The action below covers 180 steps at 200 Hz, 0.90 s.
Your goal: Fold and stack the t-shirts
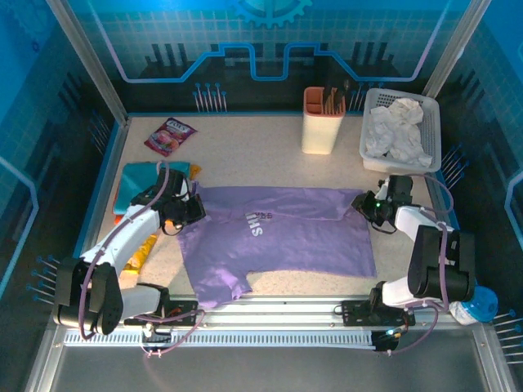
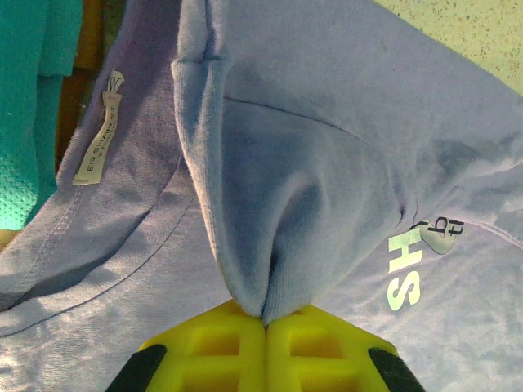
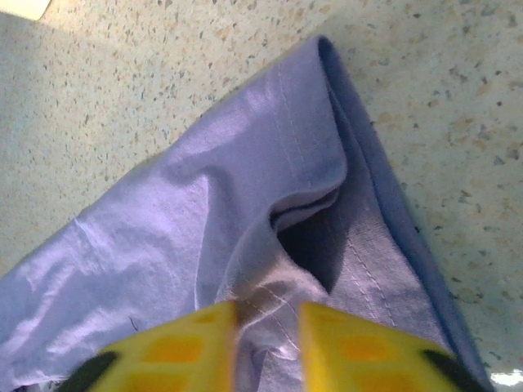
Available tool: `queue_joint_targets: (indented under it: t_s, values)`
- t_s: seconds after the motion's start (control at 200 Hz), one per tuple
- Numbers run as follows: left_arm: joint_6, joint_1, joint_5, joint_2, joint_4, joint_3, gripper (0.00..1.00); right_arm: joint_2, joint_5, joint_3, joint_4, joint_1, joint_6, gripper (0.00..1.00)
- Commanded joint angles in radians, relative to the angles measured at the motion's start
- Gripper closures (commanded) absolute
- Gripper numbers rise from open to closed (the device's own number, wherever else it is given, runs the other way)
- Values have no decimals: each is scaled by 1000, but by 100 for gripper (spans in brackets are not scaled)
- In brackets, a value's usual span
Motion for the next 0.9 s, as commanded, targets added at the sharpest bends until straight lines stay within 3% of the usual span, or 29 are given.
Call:
queue_joint_targets:
  t_s: [0.0,0.465,0.896]
  values:
    - [2,11,15,-15,0,3,100,-14,-12,-27,-7,6,-10,63]
    - [4,11,10,-23,-3,-3,100,54,2,-7,31,80,24,64]
    - [16,16,-2,-27,-30,17,100,-12,91,68,-127,70,-50,81]
